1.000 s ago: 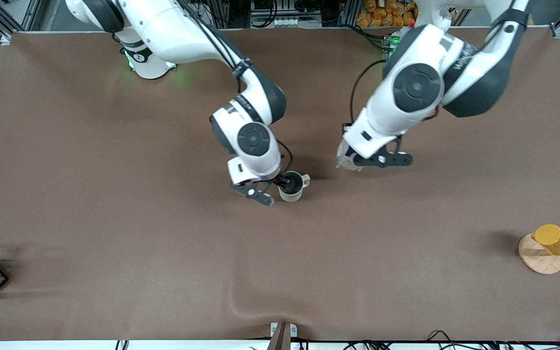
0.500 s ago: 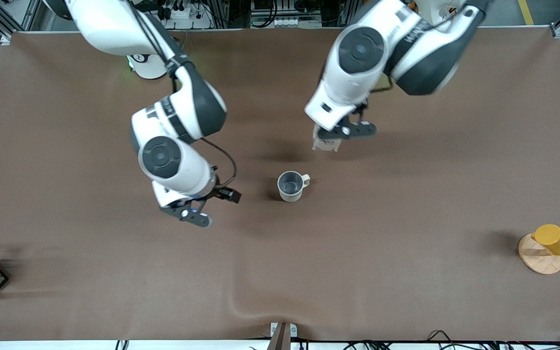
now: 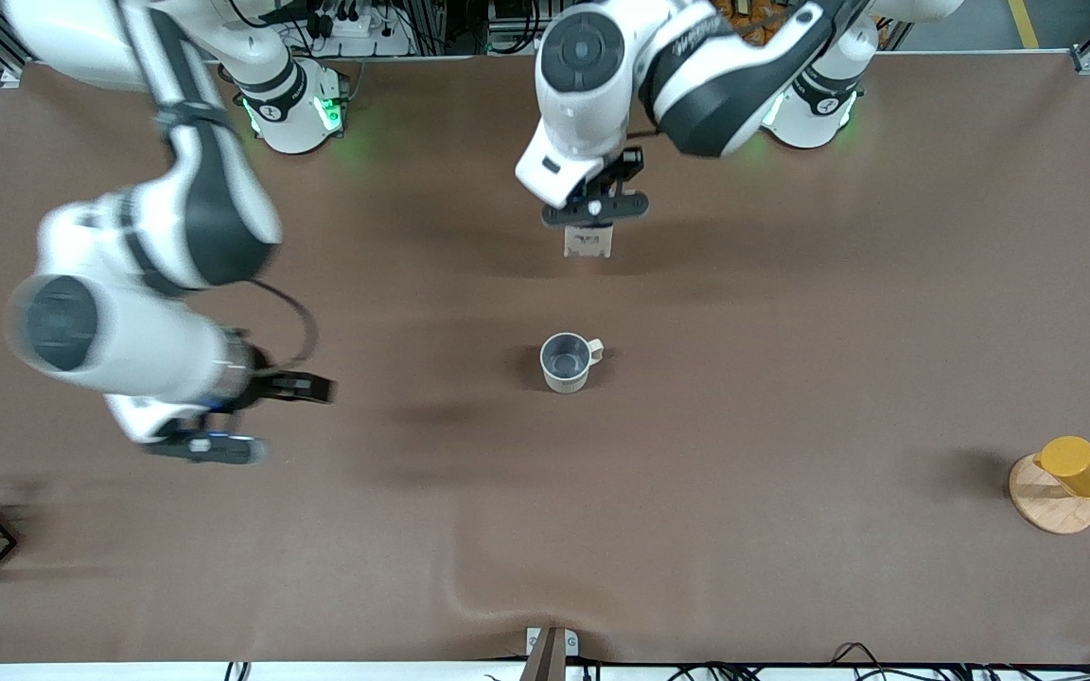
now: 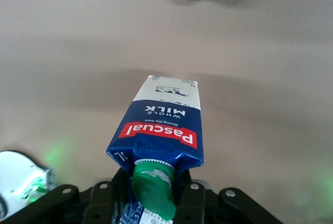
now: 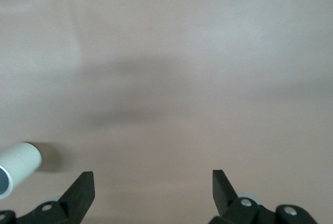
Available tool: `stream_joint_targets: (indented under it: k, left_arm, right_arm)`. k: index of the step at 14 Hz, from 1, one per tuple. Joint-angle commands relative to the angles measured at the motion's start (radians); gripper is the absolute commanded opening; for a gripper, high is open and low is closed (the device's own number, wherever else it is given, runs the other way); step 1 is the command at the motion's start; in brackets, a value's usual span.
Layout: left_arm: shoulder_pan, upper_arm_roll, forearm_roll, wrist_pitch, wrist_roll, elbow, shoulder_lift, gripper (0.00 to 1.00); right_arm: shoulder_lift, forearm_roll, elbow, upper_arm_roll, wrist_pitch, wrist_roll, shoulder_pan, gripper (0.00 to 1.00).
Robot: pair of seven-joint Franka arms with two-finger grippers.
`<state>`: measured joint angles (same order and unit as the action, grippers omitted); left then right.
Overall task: Place milk next to cup
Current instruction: 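Move the milk carton beside the mug while the right gripper withdraws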
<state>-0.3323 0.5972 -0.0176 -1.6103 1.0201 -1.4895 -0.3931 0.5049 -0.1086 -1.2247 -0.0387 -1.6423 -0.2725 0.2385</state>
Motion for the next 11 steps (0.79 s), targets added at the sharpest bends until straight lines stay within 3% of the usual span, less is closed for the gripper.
stream_joint_targets:
  k: [1,8,11]
  left_arm:
    - [-0.023,-0.013,-0.047,-0.072,0.017,0.049,-0.099,0.33]
    - [-0.033,-0.016,-0.160,-0.158,0.008,0.057,-0.185,0.34]
    - [-0.022,-0.019,-0.162,-0.174,0.002,0.057,-0.190,0.34]
  right_arm:
    - [-0.061,0.009,-0.024,0.017,0.045,0.117,-0.076,1.00]
    - [-0.092,0.012,-0.029,0.017,0.093,0.467,-0.200,1.00]
    - [-0.115,0.009,-0.032,0.013,0.095,0.493,-0.241,1.00]
